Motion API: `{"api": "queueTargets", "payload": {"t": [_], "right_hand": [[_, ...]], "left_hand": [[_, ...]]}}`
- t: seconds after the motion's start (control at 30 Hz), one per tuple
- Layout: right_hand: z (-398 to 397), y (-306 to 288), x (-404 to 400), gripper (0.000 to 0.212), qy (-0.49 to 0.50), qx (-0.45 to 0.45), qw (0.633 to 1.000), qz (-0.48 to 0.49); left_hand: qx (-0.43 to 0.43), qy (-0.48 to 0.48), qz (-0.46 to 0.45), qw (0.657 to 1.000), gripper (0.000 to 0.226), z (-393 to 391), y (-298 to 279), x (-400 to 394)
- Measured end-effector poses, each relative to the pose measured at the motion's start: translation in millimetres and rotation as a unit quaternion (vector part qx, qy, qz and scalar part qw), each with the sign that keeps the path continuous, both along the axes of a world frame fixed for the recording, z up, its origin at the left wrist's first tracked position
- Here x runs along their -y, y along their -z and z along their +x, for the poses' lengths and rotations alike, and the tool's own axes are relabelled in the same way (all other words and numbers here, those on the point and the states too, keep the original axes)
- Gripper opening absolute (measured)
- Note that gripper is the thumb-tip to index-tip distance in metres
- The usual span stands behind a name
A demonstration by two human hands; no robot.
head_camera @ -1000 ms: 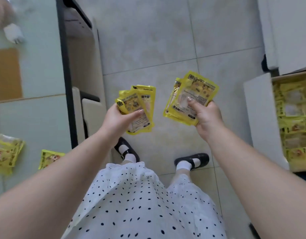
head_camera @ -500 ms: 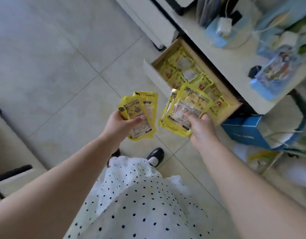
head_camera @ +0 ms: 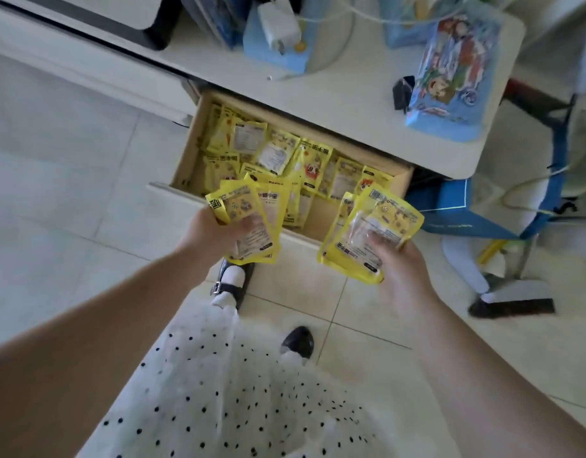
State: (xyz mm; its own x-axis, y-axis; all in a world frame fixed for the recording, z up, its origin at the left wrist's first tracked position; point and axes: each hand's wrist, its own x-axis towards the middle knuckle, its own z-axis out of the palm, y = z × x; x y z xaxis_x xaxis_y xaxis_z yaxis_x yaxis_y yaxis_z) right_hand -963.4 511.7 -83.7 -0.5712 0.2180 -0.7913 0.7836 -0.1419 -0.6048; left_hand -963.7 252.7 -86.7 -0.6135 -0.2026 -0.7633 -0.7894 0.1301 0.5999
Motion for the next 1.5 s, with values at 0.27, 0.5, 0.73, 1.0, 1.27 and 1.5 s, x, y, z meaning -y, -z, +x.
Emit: {"api": "queueTargets", "payload": {"t": [0.27, 0.5, 0.73, 1.0, 1.27, 1.5], "right_hand": [[-37.1, 129.5, -12.9, 0.056, 0.036, -0.032, 0.999, 0.003], [-52.9, 196.5, -14.1, 0.036, -0.026, 0.046, 0.998, -0.02], [-62.9, 229.8, -19.2, 0.049, -0.113, 0.088, 0.989, 0.025], [-64.9, 227.3, -16.5, 0.056, -0.19, 0.121, 0.965, 0.134], [-64.2, 230.3, -30.2, 0.036, -0.278, 0.129, 0.923, 0.234], [-63.5, 232.0, -31.6, 0.04, -0.3, 0.146, 0.902, 0.272]], "left_hand": [[0.029, 0.145, -0.038, 0.988, 0.025, -74.2, 132.9, -25.3], [0.087, 0.249, -0.033, 0.964, 0.044, -94.8, 201.4, -42.6], [0.078, 0.382, -0.133, 0.911, 0.054, -103.9, 229.8, -48.8], [0.059, 0.379, -0.143, 0.912, 0.05, -103.0, 232.8, -46.4], [0.019, 0.34, -0.183, 0.922, 0.046, -104.1, 232.2, -36.9], [0.024, 0.388, -0.272, 0.88, 0.069, -104.0, 231.4, -21.1]]}}
